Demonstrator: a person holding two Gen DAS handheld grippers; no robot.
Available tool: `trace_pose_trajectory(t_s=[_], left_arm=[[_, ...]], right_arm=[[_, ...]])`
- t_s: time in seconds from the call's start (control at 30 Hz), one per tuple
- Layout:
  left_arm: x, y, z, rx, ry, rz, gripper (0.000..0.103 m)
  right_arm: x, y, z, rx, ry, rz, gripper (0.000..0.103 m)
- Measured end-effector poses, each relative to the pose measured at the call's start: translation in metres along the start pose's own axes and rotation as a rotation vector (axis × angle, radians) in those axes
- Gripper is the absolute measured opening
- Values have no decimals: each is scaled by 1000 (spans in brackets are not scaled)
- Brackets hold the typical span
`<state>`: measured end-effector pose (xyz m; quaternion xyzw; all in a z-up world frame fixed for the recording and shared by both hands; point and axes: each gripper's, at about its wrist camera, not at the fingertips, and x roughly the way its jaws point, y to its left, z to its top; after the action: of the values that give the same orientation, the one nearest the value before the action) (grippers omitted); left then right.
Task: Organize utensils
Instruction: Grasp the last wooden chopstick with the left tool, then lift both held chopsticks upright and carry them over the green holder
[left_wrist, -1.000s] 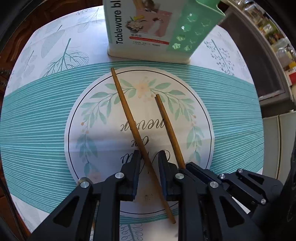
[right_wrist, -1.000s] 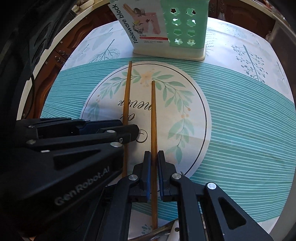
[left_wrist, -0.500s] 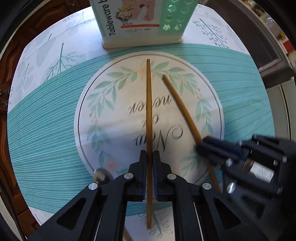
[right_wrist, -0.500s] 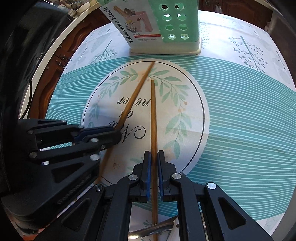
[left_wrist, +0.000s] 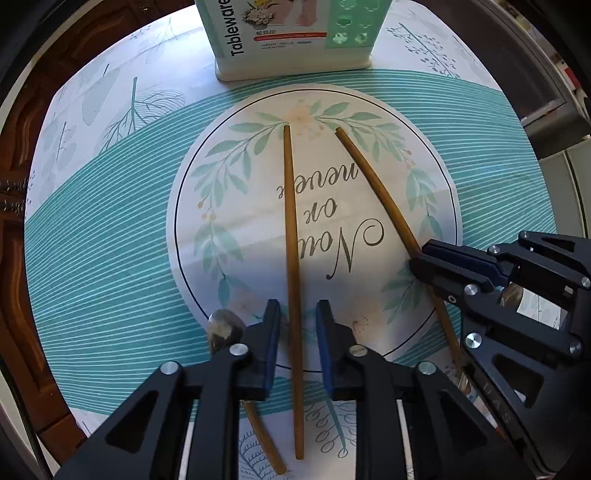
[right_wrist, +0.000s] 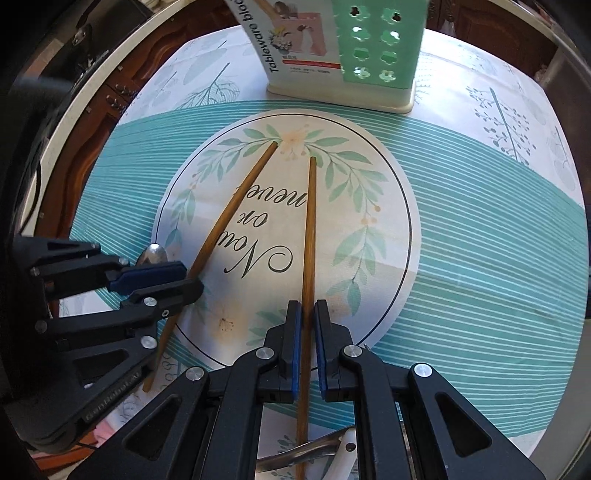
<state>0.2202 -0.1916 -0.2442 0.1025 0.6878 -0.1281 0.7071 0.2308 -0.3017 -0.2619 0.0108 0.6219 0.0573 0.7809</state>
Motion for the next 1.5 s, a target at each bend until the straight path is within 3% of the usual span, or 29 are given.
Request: trace_pose_trajectory(t_s=[0.1, 0.2, 0.33, 0.43, 0.6, 0.8, 1.03, 1.3, 1.5], left_arm=[[1, -3, 3, 7, 11, 5, 18], [3, -8, 4, 24, 15, 20, 4], [1, -4, -3, -2, -21, -29, 4], [-12, 4, -21, -21, -117, -91, 4], [-47, 9, -48, -39, -303, -137, 4], [-97, 13, -68, -49, -518, -163, 4], [-155, 24, -70, -38, -698, -143, 4], [-200, 35, -36, -62, -864, -118, 4], [-216, 33, 0, -69, -989, -78, 4]], right_arm=[[-1, -2, 0, 9, 5, 12, 8], [-2, -1, -3, -2, -4, 15, 8], [-2, 0, -4, -21, -23, 11, 6], [-4, -10, -10, 42, -59, 115, 6], [-28, -30, -25, 146, -210, 332, 6], [-70, -30, -38, 117, -395, 358, 6], [-132, -24, -39, 63, -607, 278, 6], [-196, -23, 6, 80, -794, 129, 6], [-221, -46, 58, 114, -844, 0, 6]])
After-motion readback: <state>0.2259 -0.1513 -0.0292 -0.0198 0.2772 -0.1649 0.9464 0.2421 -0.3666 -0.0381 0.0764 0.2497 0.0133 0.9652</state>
